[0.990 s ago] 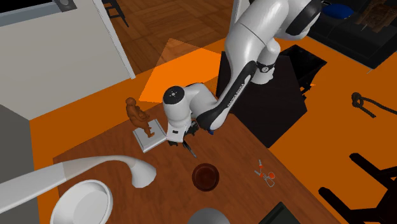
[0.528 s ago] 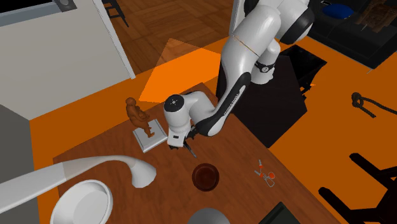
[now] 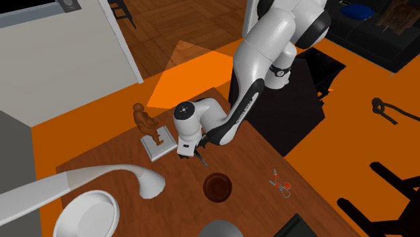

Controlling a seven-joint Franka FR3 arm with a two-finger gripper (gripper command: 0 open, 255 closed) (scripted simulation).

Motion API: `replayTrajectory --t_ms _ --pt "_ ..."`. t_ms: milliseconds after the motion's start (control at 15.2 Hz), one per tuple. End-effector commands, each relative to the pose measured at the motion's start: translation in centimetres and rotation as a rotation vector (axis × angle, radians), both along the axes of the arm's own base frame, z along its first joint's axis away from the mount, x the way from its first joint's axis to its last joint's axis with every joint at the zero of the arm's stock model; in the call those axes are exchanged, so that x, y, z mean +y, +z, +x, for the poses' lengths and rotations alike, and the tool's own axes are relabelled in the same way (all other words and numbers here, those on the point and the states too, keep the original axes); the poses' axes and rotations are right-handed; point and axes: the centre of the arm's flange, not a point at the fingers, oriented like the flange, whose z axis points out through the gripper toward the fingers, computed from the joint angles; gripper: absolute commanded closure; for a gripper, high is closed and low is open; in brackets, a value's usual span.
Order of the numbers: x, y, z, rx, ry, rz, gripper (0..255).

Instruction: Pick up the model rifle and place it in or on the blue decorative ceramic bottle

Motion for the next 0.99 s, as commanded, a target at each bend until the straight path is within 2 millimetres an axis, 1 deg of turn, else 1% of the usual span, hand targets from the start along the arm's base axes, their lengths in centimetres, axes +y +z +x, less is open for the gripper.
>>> replayTrajectory --t_ms 0,594,924 --pt "0.0 0.0 0.0 0.000 0.000 0.000 255" --pt "0.0 0.0 0.0 0.000 0.000 0.000 255" --pt "0.0 2.6 0.0 0.000 0.000 0.000 255"
